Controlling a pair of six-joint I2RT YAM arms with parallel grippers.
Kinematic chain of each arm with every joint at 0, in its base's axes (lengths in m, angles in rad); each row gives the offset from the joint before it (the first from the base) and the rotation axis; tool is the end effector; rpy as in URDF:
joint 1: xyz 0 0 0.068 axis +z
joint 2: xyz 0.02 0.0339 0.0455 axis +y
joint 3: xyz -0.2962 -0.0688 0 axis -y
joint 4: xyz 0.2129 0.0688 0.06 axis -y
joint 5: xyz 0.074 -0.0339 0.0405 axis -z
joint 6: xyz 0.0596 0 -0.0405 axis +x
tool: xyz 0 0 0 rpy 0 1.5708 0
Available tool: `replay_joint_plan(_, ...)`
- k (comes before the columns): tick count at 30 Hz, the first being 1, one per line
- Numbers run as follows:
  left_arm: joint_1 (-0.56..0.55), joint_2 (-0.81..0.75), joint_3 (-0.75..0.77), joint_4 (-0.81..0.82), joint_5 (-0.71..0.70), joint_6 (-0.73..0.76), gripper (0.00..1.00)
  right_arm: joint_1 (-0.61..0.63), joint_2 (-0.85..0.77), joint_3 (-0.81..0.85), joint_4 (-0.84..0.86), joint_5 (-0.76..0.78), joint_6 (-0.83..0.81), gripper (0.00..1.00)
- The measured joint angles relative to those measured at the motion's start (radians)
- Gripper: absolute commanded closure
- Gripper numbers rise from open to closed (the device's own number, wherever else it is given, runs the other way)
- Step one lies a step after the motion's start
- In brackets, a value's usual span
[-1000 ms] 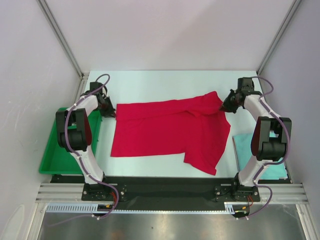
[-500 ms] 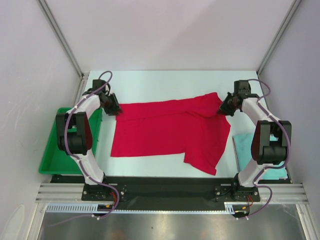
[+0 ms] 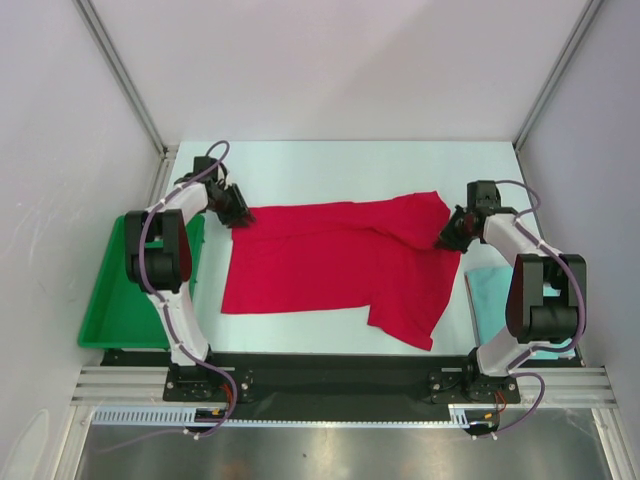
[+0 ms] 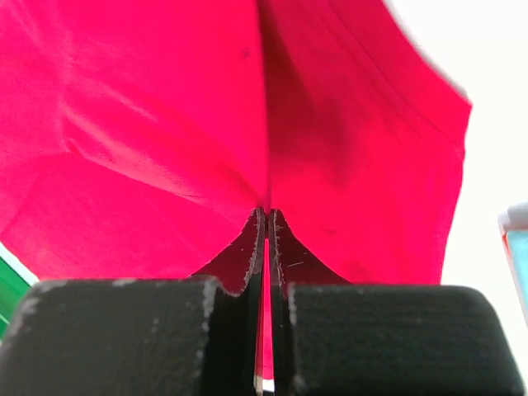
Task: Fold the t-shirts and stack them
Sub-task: Fold the tshirt
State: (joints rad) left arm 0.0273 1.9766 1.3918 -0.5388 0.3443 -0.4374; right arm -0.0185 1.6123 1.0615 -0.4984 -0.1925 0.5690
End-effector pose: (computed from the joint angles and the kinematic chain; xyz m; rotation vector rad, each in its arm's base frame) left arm 0.4042 -0.0091 0.2008 -0.5207 2.6667 -0.5879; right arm 0.3113 0.0056 0.2343 0.7039 2.5634 0.4397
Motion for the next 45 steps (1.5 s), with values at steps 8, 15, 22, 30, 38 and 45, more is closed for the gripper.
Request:
replay_joint_plan(8, 0.000, 0.116, 0.161, -0.028, 0.000, -0.008, 0.65, 0.003, 0.017, -0.058, 0.050, -0.024, 0.013, 0.81)
replay_joint_plan(15, 0.000, 0.141, 0.214, -0.073, -0.002, -0.006, 0.64, -0.013, 0.071, 0.030, 0.065, -0.051, -0.096, 0.41)
replay_joint_plan(22, 0.000, 0.154, 0.227, -0.087, -0.001, -0.005, 0.64, -0.084, 0.274, 0.361, 0.155, -0.041, -0.127, 0.38)
replay_joint_plan(30, 0.000, 0.182, 0.230, -0.090, 0.001, 0.002, 0.64, -0.098, 0.498, 0.578, 0.157, -0.061, -0.158, 0.47)
replay_joint_plan(38, 0.002, 0.198, 0.232, -0.089, 0.010, 0.002, 0.63, -0.095, 0.584, 0.629, 0.148, -0.102, -0.159, 0.60)
replay_joint_plan(45, 0.009, 0.206, 0.239, -0.092, 0.028, 0.001, 0.63, -0.095, 0.607, 0.655, 0.137, -0.113, -0.159, 0.59)
